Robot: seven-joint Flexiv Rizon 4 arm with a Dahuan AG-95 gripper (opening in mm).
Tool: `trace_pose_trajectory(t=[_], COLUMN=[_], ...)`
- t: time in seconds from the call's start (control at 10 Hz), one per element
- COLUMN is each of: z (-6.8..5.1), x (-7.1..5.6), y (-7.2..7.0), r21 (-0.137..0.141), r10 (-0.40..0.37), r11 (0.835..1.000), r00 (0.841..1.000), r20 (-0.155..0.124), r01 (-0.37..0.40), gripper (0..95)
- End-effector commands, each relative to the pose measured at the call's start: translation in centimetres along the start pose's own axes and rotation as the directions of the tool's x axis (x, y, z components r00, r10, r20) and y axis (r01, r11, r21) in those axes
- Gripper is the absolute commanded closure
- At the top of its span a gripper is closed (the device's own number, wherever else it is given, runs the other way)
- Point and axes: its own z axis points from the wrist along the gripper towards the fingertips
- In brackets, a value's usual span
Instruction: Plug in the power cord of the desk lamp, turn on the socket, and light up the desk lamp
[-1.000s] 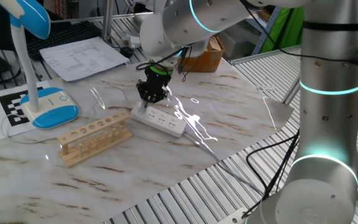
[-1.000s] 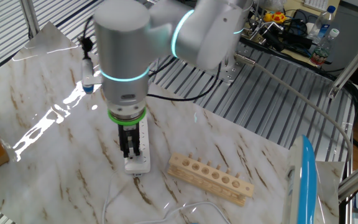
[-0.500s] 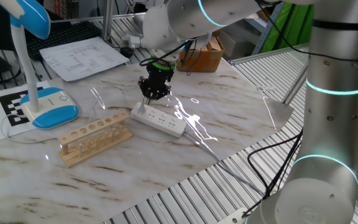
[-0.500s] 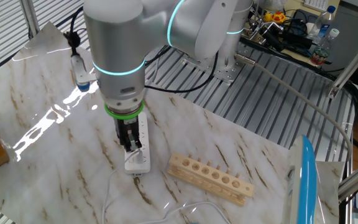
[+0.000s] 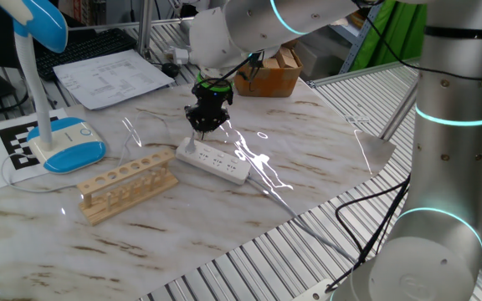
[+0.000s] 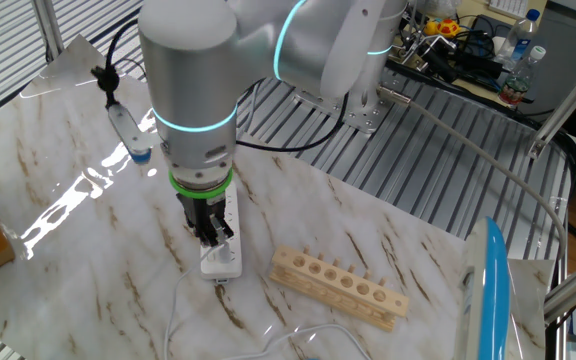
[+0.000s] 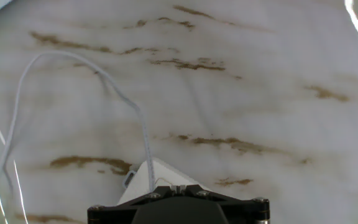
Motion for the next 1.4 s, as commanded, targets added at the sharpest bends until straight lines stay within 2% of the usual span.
trace_pose_trajectory(t=[0.1, 0.2, 0.3, 0.4, 0.5, 0.6, 0.7, 0.8, 0.9, 1.0, 1.1, 1.2, 1.4], z=[0.0, 0.0, 0.0, 0.0, 0.1, 0.1, 0.1, 0.2, 0.3, 0.3, 0.3, 0.3, 0.6], x=[0.0, 0.0, 0.0, 0.0, 0.0, 0.0, -0.1, -0.1, -0.1, -0.1, 0.1, 0.3, 0.9], y=[-0.1, -0.1, -0.1, -0.2, -0.2, -0.2, -0.3, -0.4, -0.4, -0.4, -0.6, -0.7, -0.9], r21=[0.024, 0.018, 0.016, 0.013, 0.010, 0.002, -0.006, -0.019, -0.023, -0.031, -0.034, -0.043, -0.030], r10=[-0.185, -0.222, -0.242, -0.282, -0.315, -0.342, -0.392, -0.464, -0.499, -0.501, -0.500, -0.502, -0.497], r11=[0.982, 0.975, 0.970, 0.959, 0.948, 0.939, 0.919, 0.884, 0.864, 0.862, 0.863, 0.862, 0.864], r00=[0.982, 0.974, 0.969, 0.956, 0.945, 0.934, 0.910, 0.872, 0.850, 0.844, 0.841, 0.840, 0.843], r20=[-0.033, -0.035, -0.052, -0.080, -0.086, -0.107, -0.134, -0.152, -0.170, -0.190, -0.205, -0.207, -0.207], r01=[0.186, 0.223, 0.243, 0.283, 0.317, 0.344, 0.394, 0.467, 0.503, 0.505, 0.505, 0.504, 0.503], gripper=[95.0, 95.0, 95.0, 95.0, 95.0, 95.0, 95.0, 76.0, 95.0, 95.0, 76.0, 76.0, 76.0])
